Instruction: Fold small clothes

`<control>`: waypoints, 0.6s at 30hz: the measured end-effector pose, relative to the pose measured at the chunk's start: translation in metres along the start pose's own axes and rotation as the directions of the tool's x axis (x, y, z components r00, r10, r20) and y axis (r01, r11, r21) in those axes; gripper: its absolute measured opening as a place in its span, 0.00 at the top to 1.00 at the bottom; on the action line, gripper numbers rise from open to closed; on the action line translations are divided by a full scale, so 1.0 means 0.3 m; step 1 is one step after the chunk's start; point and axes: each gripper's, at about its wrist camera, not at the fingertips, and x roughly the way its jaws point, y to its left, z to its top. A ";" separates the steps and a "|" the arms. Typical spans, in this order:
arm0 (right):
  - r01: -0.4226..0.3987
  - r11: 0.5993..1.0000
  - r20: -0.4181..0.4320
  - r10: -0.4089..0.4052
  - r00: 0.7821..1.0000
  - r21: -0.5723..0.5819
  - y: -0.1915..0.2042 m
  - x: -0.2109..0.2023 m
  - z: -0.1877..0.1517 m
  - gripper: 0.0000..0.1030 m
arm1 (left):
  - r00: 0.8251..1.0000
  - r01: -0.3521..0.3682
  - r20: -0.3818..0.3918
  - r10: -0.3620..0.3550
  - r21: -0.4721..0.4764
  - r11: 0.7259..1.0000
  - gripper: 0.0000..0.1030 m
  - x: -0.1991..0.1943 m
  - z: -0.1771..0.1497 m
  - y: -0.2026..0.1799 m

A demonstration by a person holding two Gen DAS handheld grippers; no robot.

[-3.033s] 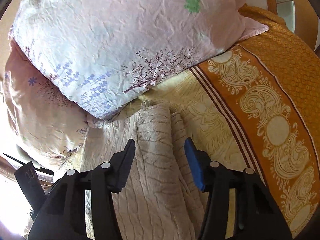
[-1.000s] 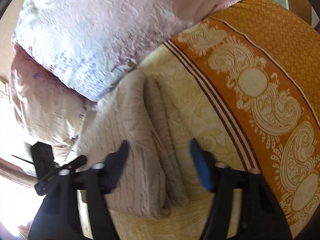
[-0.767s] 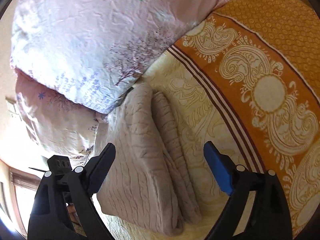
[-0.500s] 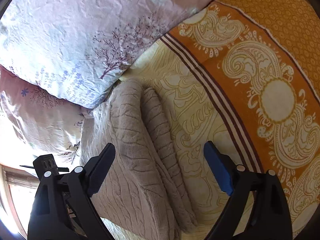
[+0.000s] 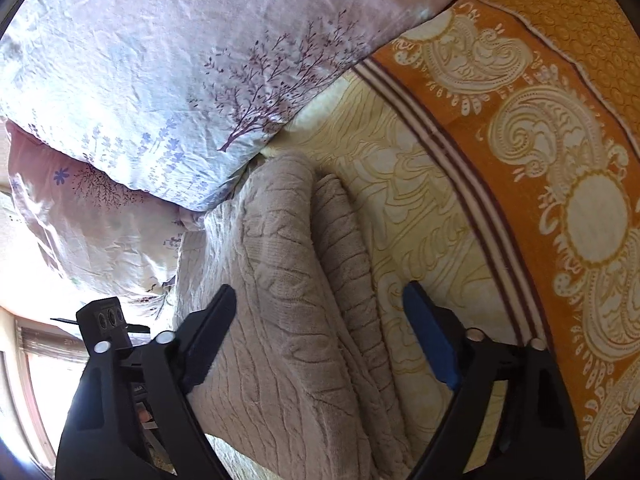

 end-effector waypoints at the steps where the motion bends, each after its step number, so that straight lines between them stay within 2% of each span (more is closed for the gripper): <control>1: -0.023 1.000 -0.025 0.023 0.999 -0.001 0.004 0.015 0.000 0.29 | 1.000 0.002 0.000 -0.002 0.001 1.000 0.04 0.001 -0.001 0.001; 4: -0.028 1.000 -0.043 0.028 0.999 -0.005 0.007 0.029 0.004 0.30 | 1.000 0.021 0.001 -0.021 0.000 1.000 0.04 0.010 -0.001 0.005; 8: -0.114 0.991 -0.057 0.118 0.991 0.067 -0.034 0.031 0.026 0.30 | 0.997 0.082 -0.004 -0.082 -0.010 0.997 0.05 0.017 0.004 0.016; 10: -0.145 0.987 -0.074 0.150 0.986 0.073 -0.047 0.035 0.029 0.30 | 0.992 0.126 -0.009 -0.126 -0.018 0.992 0.10 0.022 0.005 0.015; 13: -0.177 0.981 -0.093 0.184 0.979 0.081 -0.056 0.042 0.030 0.31 | 0.989 0.147 0.001 -0.147 -0.041 0.988 0.11 0.023 0.008 0.022; 16: -0.182 0.981 -0.113 0.188 0.976 0.063 -0.046 0.047 0.025 0.32 | 0.982 0.190 0.022 -0.189 -0.102 0.977 0.21 0.014 0.009 0.061; 18: -0.136 0.991 -0.139 0.135 0.981 0.007 -0.003 0.048 0.012 0.42 | 0.974 0.226 0.030 -0.224 -0.146 0.963 0.27 0.011 0.008 0.093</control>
